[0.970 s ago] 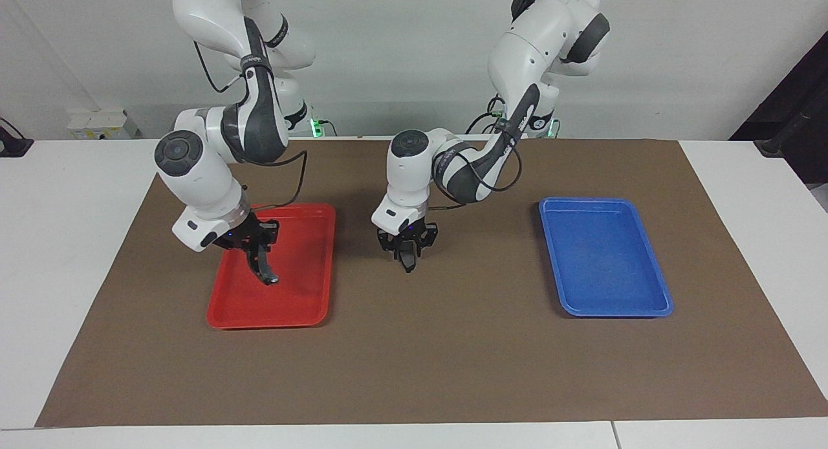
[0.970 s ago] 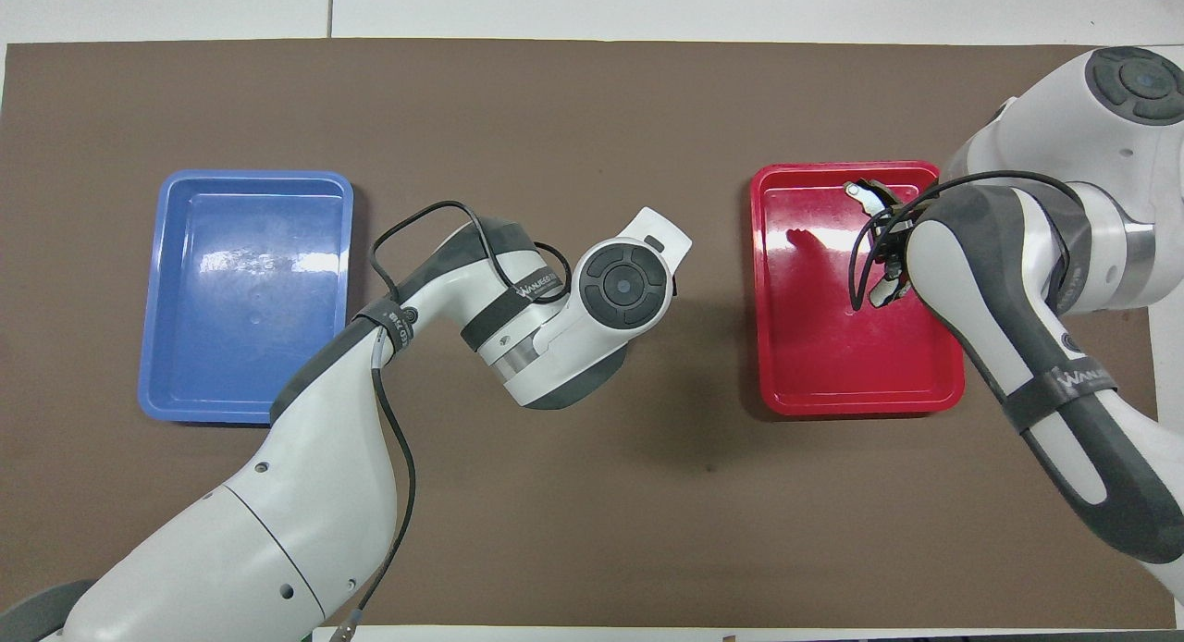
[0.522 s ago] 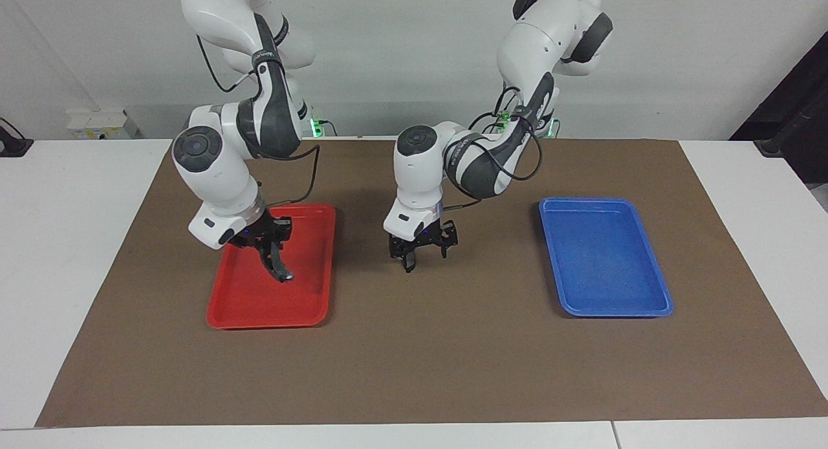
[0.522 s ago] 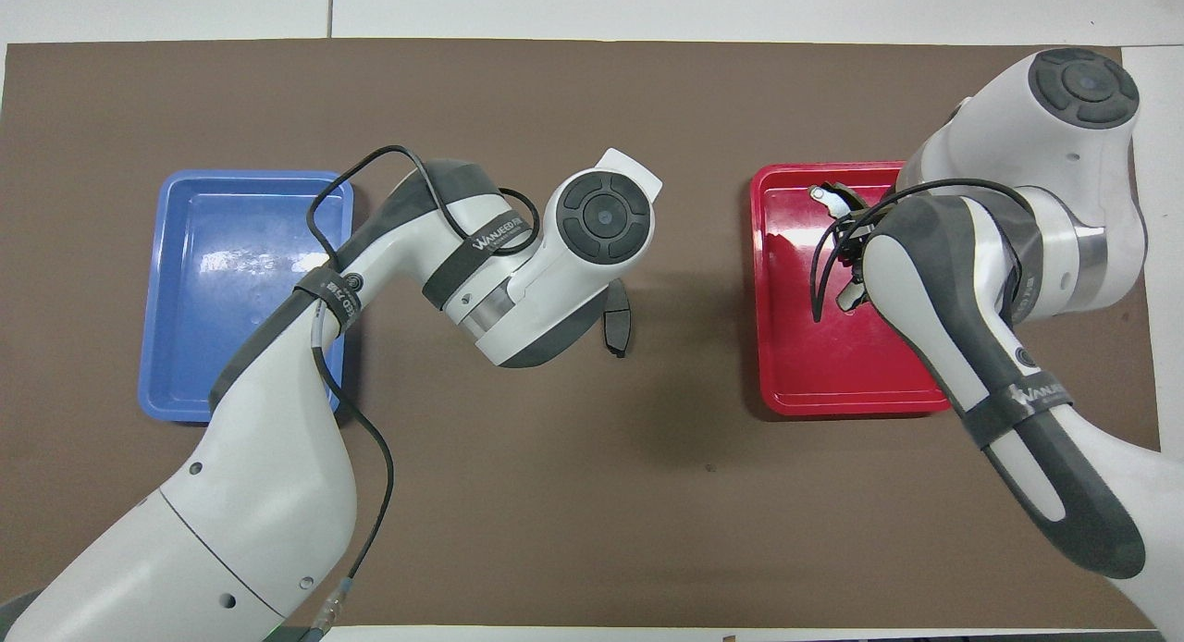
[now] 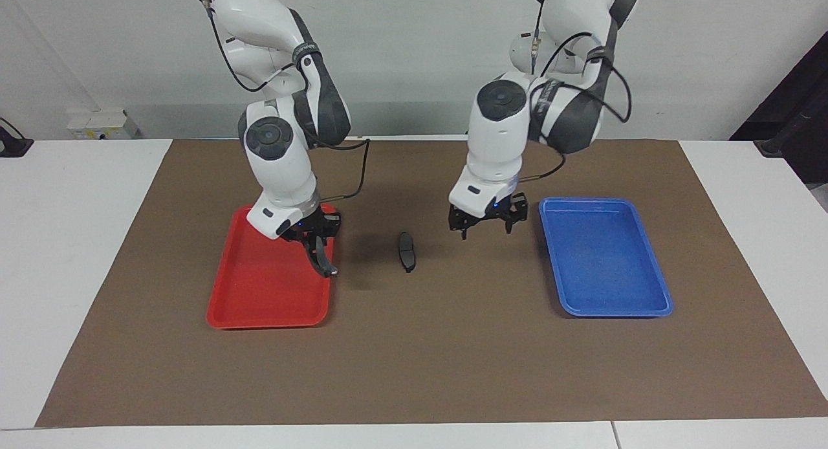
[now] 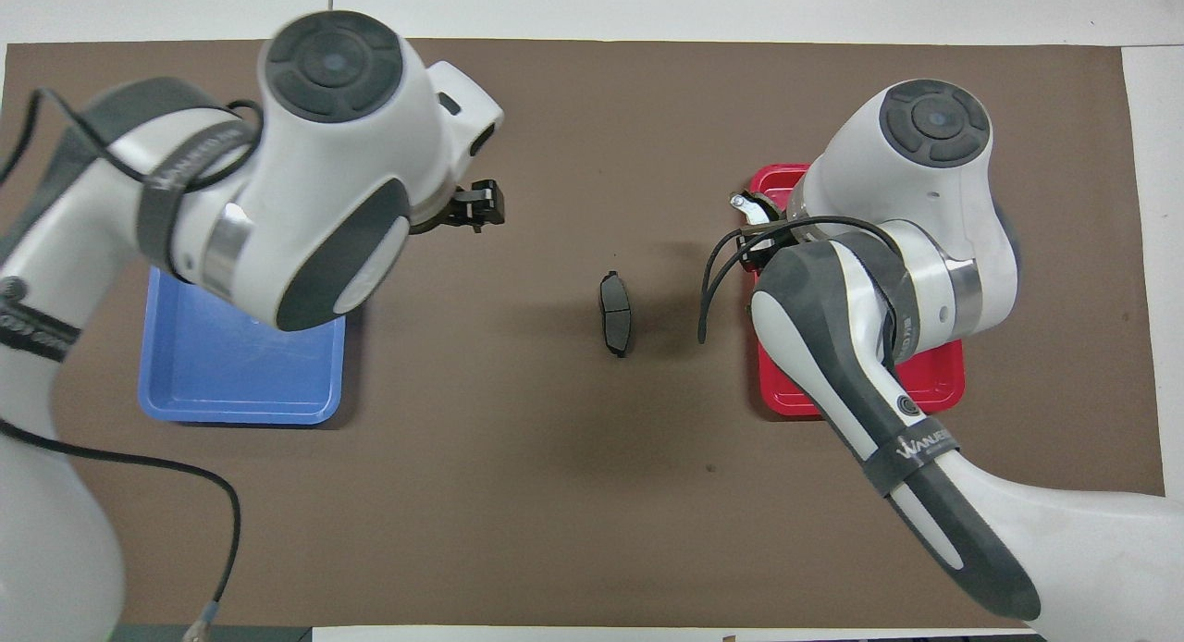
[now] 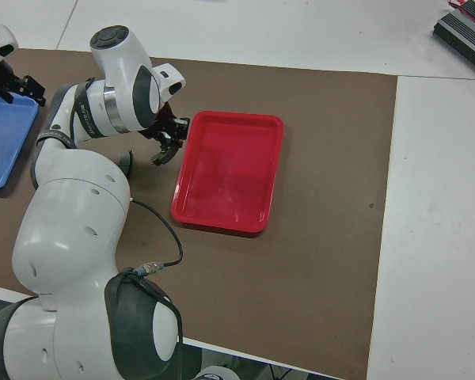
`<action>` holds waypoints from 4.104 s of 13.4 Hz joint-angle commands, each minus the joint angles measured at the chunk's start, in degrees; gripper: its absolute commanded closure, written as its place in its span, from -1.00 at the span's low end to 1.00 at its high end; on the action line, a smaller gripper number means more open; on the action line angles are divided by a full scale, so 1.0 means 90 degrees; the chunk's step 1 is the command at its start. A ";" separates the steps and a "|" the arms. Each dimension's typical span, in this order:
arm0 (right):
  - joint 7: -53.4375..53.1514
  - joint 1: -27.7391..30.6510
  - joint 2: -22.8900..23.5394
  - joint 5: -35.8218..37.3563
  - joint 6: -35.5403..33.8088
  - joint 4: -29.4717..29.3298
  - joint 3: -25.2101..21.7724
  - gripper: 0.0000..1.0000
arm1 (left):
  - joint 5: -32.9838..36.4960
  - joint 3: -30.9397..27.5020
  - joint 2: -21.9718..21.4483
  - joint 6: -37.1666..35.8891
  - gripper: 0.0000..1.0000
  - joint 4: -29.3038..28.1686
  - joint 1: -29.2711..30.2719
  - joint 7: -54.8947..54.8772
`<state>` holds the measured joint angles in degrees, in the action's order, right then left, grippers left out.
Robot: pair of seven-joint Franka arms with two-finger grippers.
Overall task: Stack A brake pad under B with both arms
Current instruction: 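Open the left gripper on the dark pad while the right gripper approaches, then lower the silver pad onto the dark pad with the right gripper, then open the right gripper and raise it away from the stacked pads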
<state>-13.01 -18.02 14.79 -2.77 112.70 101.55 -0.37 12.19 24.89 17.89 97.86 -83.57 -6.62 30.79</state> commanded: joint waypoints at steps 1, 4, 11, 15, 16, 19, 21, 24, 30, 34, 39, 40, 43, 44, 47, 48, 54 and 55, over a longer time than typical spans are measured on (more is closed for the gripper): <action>-0.0602 -0.0446 0.0241 -0.0444 0.0211 -0.0374 -0.0018 1.00 | -0.0445 -0.0002 -0.0765 -0.0375 -1.00 -0.0391 0.0733 -0.1044; -0.1570 -0.1062 0.0777 -0.0425 0.0320 -0.0842 -0.0018 1.00 | -0.0981 -0.0838 -0.1527 -0.0560 -1.00 -0.0723 0.0902 -0.2148; -0.1348 -0.1396 0.1091 -0.0415 0.1071 -0.0327 -0.0018 1.00 | -0.1286 -0.1994 -0.2174 -0.0932 -1.00 -0.0793 0.0882 -0.2943; -0.1211 -0.1484 0.1150 -0.0415 0.1053 -0.0258 -0.0008 1.00 | -0.1286 -0.2004 -0.2174 -0.0864 -1.00 -0.0860 0.0931 -0.2943; -0.1220 -0.1504 0.1150 -0.0425 0.1130 -0.0229 -0.0018 1.00 | -0.1286 -0.2004 -0.2193 -0.0864 -1.00 -0.0909 0.0912 -0.2923; -0.1259 -0.1514 0.1121 -0.0434 0.1276 -0.0102 -0.0008 1.00 | -0.1286 -0.1985 -0.2310 -0.0815 -1.00 -0.1104 0.0833 -0.2884; -0.1259 -0.1523 0.1091 -0.0435 0.1559 0.0132 -0.0008 1.00 | -0.1286 -0.1975 -0.2310 -0.0766 -1.00 -0.1105 0.0833 -0.2904; -0.1279 -0.1640 0.1082 -0.0464 0.1638 0.0182 -0.0008 1.00 | -0.1296 -0.1965 -0.2301 -0.0756 -1.00 -0.1105 0.0853 -0.2913; -0.1347 -0.1680 0.1072 -0.0474 0.1736 0.0309 -0.0008 1.00 | -0.1306 -0.1965 -0.2291 -0.0737 -1.00 -0.1115 0.0853 -0.2913; -0.1357 -0.1641 0.1072 -0.0483 0.1717 0.0319 -0.0008 0.36 | -0.1306 -0.1955 -0.2281 -0.0737 -1.00 -0.1124 0.0853 -0.2913; -0.1376 -0.1660 0.1081 -0.0493 0.1716 0.0241 -0.0008 -0.95 | -0.1306 -0.1946 -0.2281 -0.0746 -1.00 -0.1134 0.0843 -0.2904; -0.1386 -0.1670 0.1082 -0.0503 0.1658 0.0134 -0.0008 -0.99 | -0.1306 -0.1946 -0.2281 -0.0746 -1.00 -0.1134 0.0843 -0.2904; -0.1386 -0.1573 0.0888 -0.0493 0.1444 -0.0082 -0.0037 -0.99 | -0.1306 -0.1946 -0.2281 -0.0746 -1.00 -0.1134 0.0843 -0.2904; -0.1386 -0.1504 0.0770 -0.0464 0.1385 -0.0082 -0.0076 -0.99 | -0.1306 -0.1936 -0.2281 -0.0746 -1.00 -0.1134 0.0843 -0.2904; -0.1338 -0.1008 0.0244 -0.0405 0.0908 -0.0111 -0.0086 -0.99 | -0.1306 -0.1936 -0.2281 -0.0746 -1.00 -0.1134 0.0833 -0.2904; -0.1318 -0.0812 0.0039 -0.0396 0.0635 -0.0111 -0.0096 -0.99 | -0.1306 -0.1916 -0.2291 -0.0737 -1.00 -0.1163 0.0833 -0.2913; -0.0959 0.0467 -0.1192 -0.0113 -0.1395 -0.0121 -0.0096 -0.99 | -0.1306 -0.1916 -0.2291 -0.0746 -1.00 -0.1222 0.0833 -0.2943; -0.0618 0.0643 -0.1416 0.0023 -0.1718 -0.0111 -0.0096 -0.99 | -0.1306 -0.1916 -0.2291 -0.0746 -1.00 -0.1232 0.0833 -0.2943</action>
<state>-22.27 -15.15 5.90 -4.37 101.06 99.35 -2.02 1.18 7.92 -0.91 90.03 -92.33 1.13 4.76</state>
